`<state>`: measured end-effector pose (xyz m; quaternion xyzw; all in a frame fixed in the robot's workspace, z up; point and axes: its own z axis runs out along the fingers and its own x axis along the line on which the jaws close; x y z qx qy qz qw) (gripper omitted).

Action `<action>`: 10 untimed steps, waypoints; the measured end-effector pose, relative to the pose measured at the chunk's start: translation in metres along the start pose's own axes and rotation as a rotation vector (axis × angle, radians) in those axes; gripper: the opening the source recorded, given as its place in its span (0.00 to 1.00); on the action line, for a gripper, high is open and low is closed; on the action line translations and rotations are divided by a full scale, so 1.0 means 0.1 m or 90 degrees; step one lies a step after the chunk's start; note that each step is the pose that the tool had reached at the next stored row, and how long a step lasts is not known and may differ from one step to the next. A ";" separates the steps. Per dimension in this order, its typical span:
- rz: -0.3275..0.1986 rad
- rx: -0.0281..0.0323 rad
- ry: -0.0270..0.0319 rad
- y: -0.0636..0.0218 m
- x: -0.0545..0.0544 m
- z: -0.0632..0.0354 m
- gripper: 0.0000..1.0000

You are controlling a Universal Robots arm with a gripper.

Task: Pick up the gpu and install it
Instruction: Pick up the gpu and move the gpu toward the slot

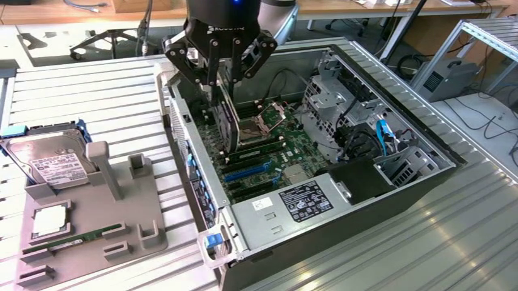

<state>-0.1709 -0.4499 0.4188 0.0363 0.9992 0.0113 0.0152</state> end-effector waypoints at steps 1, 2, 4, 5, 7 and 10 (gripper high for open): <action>0.000 0.0020 -0.0001 0.003 -0.03 0.000 0.27; 0.000 0.0044 -0.0003 0.005 -0.07 0.001 0.27; 0.000 0.0103 -0.0006 0.015 -0.20 0.006 0.27; 0.000 0.0113 -0.0006 0.017 -0.23 0.006 0.27; 0.000 0.0121 -0.0006 0.019 -0.26 0.008 0.27; 0.000 0.0128 -0.0006 0.022 -0.29 0.009 0.27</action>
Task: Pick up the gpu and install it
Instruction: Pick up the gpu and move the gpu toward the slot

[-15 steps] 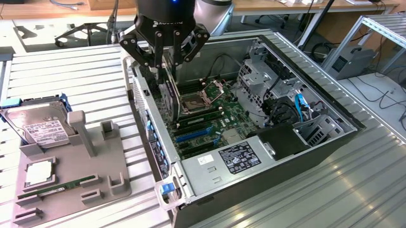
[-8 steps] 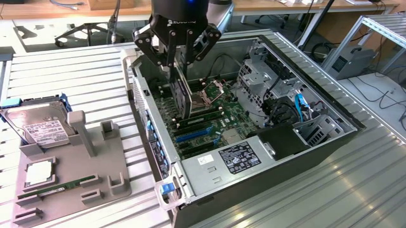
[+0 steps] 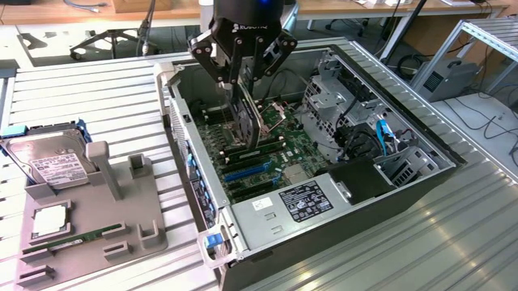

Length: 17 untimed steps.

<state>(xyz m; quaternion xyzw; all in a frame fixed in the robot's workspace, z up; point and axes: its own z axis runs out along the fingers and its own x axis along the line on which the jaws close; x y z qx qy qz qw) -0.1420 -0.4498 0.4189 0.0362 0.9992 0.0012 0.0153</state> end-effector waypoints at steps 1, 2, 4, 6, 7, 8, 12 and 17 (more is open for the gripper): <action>0.000 0.0003 0.0000 0.001 -0.01 0.000 0.27; 0.000 0.0006 0.0000 0.002 -0.02 0.001 0.27; 0.000 0.0011 0.0001 0.004 -0.05 0.001 0.27; 0.000 0.0015 0.0002 0.006 -0.08 0.002 0.27; 0.000 0.0017 0.0002 0.007 -0.09 0.003 0.27; 0.000 0.0019 0.0003 0.008 -0.11 0.003 0.27; 0.000 0.0028 0.0003 0.012 -0.16 0.005 0.27; 0.000 0.0039 0.0003 0.016 -0.22 0.007 0.27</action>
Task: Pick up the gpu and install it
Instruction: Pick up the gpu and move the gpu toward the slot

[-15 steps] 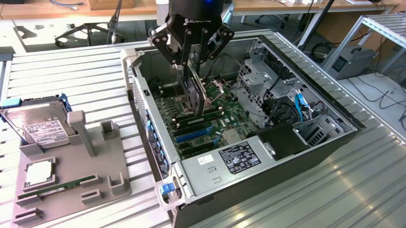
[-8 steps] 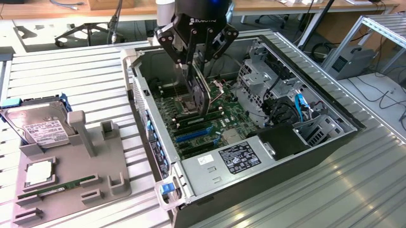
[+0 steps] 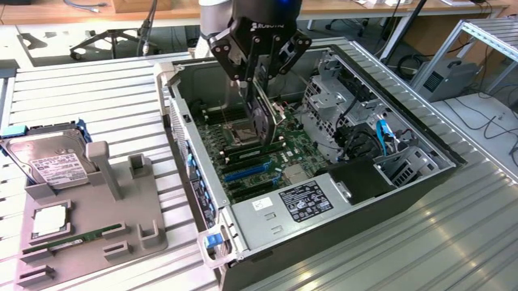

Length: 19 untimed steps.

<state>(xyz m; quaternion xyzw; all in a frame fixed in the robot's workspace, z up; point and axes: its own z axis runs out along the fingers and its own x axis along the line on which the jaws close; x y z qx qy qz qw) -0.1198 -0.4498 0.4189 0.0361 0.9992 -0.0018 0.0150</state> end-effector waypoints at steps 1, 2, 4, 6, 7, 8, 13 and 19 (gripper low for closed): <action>0.000 0.0002 0.0000 0.001 -0.01 0.001 0.27; 0.000 0.0005 0.0000 0.002 -0.03 0.001 0.27; 0.000 0.0009 0.0001 0.004 -0.05 0.002 0.27; 0.000 0.0014 0.0001 0.006 -0.08 0.003 0.27; 0.000 0.0016 0.0001 0.007 -0.09 0.003 0.27; 0.000 0.0022 0.0001 0.009 -0.12 0.004 0.27; 0.000 0.0037 0.0001 0.015 -0.20 0.006 0.27; 0.000 0.0049 0.0002 0.022 -0.27 0.008 0.27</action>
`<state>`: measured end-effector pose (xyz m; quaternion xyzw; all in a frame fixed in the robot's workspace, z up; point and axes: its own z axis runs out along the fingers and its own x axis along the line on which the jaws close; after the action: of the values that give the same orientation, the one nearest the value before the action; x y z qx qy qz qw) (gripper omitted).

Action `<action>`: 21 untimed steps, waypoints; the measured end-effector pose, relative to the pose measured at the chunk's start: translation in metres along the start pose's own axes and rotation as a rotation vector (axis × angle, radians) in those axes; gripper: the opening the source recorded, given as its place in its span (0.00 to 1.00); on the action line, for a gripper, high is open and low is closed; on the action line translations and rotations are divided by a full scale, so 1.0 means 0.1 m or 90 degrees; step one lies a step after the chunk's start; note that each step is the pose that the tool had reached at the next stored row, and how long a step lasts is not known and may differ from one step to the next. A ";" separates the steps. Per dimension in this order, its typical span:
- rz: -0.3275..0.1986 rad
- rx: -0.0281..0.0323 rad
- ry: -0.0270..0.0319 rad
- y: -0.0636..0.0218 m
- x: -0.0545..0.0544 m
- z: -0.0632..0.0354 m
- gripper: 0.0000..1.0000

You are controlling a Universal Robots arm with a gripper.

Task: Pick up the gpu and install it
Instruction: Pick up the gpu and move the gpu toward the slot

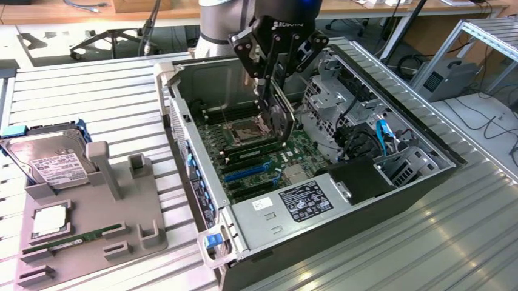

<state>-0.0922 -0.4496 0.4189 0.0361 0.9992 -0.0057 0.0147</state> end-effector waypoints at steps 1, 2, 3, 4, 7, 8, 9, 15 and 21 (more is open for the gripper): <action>0.000 0.0003 0.0000 0.002 -0.02 0.000 0.27; 0.000 0.0004 0.0001 0.003 -0.03 0.001 0.27; 0.000 0.0007 0.0001 0.004 -0.04 0.001 0.27; 0.000 0.0008 0.0001 0.005 -0.05 0.002 0.27; 0.000 0.0014 0.0001 0.008 -0.09 0.003 0.27; 0.000 0.0016 0.0001 0.009 -0.10 0.003 0.27; 0.000 0.0017 0.0002 0.010 -0.11 0.003 0.27; 0.000 0.0028 0.0003 0.018 -0.19 0.005 0.27; 0.000 0.0038 0.0005 0.027 -0.27 0.008 0.27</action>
<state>-0.0651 -0.4488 0.4189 0.0360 0.9992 -0.0087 0.0142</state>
